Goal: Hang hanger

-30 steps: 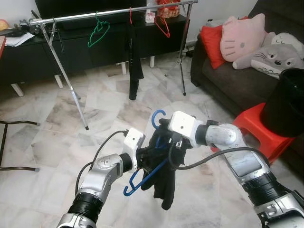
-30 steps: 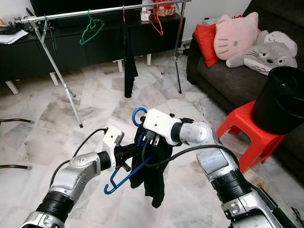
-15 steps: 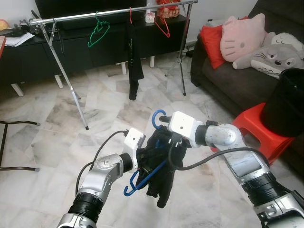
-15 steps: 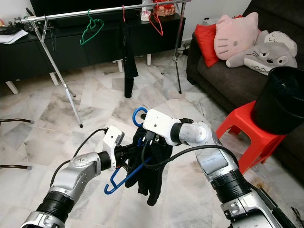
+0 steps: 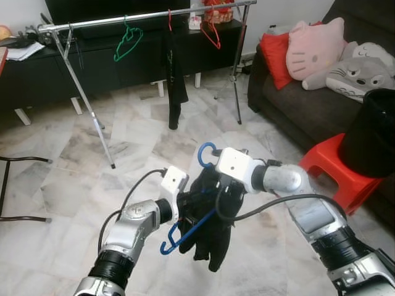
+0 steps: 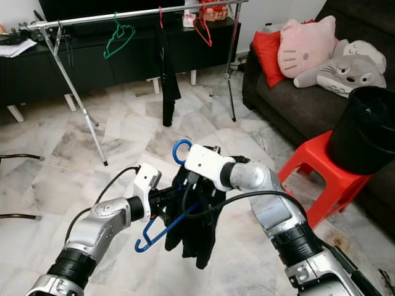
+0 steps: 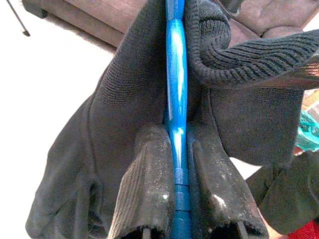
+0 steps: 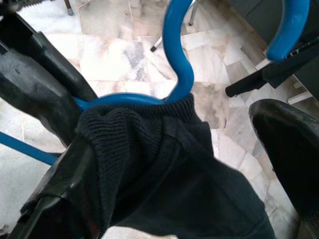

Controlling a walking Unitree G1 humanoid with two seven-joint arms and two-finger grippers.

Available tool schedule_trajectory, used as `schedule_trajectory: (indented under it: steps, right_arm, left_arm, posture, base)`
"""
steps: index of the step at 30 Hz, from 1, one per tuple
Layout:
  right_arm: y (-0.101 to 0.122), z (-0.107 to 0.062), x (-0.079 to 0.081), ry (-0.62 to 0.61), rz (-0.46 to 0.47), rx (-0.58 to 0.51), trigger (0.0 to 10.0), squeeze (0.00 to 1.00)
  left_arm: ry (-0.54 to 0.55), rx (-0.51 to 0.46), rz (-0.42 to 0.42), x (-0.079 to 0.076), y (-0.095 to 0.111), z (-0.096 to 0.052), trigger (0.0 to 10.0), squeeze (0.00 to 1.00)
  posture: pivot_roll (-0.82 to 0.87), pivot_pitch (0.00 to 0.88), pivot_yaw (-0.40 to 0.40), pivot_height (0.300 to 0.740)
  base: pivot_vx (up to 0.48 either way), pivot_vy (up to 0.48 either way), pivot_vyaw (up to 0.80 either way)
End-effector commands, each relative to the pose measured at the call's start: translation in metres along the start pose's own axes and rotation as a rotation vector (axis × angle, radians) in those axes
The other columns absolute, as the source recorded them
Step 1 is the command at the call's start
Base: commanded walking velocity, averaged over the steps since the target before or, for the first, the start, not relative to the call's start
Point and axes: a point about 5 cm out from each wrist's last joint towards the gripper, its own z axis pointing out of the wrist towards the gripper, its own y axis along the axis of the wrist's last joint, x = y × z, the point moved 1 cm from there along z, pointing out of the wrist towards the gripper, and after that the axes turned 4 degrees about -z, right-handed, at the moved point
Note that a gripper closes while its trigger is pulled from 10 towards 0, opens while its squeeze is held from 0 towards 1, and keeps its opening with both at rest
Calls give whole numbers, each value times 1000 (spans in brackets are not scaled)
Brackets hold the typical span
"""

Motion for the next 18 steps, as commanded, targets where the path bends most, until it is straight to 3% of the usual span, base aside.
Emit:
schedule_trajectory:
  steps: [1,14,15,16,18]
  right_arm:
    - [-1,1,3,12,7,7,10000,1000]
    - [6,1,5,0,17,-3,10000,1000]
    - [7,1,5,1,11,-3,10000,878]
    - [7,1,4,-1,10,-1,10000,0]
    - [6,1,4,-8,7,3,10000,0]
  left_arm:
    - [-27,-45,15,-4,11,2,10000,0]
    - [-26,-42,11,-3,10,0,10000,0]
    - [-27,-41,11,-3,10,0,10000,0]
    - [-28,-40,11,-3,10,0,10000,0]
    - [-29,-39,12,-3,10,0,10000,0]
  posture:
    - [-97,0,-24,740]
    - [-95,0,-20,740]
    - [-97,0,-18,740]
    - [-97,0,-18,740]
    - [-97,0,-18,740]
  base:
    - [0,0,0]
    - [0,0,0]
    - [0,0,0]
    - [0,0,0]
    - [0,0,0]
